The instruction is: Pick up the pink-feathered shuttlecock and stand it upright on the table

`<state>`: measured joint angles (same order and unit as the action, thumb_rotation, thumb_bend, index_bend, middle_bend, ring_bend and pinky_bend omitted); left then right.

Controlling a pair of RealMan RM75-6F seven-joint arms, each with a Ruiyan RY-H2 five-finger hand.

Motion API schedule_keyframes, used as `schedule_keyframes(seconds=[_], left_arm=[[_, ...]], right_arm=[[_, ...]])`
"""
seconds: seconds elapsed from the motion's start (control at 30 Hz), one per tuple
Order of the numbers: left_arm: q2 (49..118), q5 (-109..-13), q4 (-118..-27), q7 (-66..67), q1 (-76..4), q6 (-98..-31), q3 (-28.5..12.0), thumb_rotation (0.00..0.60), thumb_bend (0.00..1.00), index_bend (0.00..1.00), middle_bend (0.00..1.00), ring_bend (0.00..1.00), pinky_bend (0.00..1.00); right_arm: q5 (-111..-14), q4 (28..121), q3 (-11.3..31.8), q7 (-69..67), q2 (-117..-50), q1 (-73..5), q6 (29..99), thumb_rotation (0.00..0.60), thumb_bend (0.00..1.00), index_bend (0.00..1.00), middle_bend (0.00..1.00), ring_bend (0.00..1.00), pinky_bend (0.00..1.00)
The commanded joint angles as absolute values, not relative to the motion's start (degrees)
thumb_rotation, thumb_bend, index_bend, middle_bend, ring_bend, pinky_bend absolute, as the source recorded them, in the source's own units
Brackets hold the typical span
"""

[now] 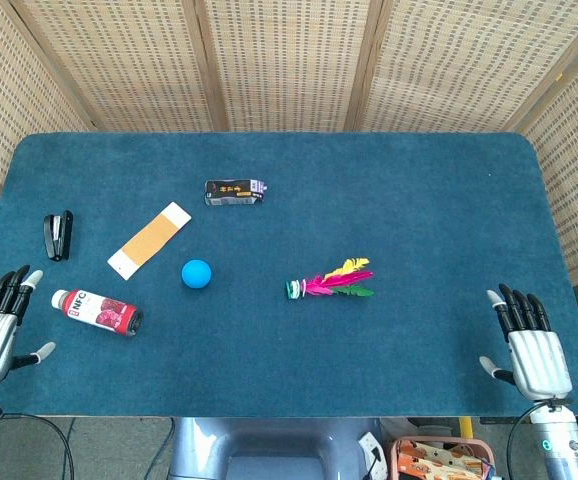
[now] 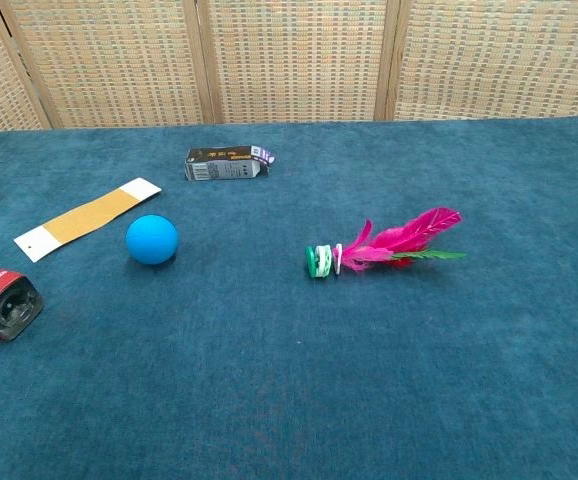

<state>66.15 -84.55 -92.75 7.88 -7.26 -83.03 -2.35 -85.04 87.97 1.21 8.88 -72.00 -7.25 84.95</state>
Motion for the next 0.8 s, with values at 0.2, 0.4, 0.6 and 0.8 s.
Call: schedule_keyframes(seconds=[0.2,0.4,0.6,0.8], left_arm=[[65.96,-84.66,-92.96,7.73,-7.02,-83.5,-2.35,0.6,0.1,0.0,0.0,0.0,0.0],[65.55,-85.02,-93.27,7.15,-6.86,-84.15,-2.51,0.6,0.09,0.0,0.0,0.0,0.0],[65.29,-84.93,-93.29,6.54,-6.82,-84.16,-2.59,0.6,0.1,0.0,0.0,0.0,0.0],[65.34,-84.83,-93.35,6.77,-6.95,-83.76,-2.54,0.6,0.1,0.0,0.0,0.0,0.0]], right_arm=[[-85.35,87.64,1.54,8.04,-72.12,-6.99,85.12,0.6,0.08,0.0,0.0,0.0,0.0],[-84.92,88.55,2.21,8.59,-72.19,-6.56,85.78,0.6,0.08,0.0,0.0,0.0,0.0],[-85.02,88.97,2.64,9.01,-72.16,-6.06,86.69,0.6,0.08,0.0,0.0,0.0,0.0],[-84.6,89.44,3.38,10.12,-72.89,-6.39,86.35,0.6,0.11,0.06,0.0,0.0,0.0]])
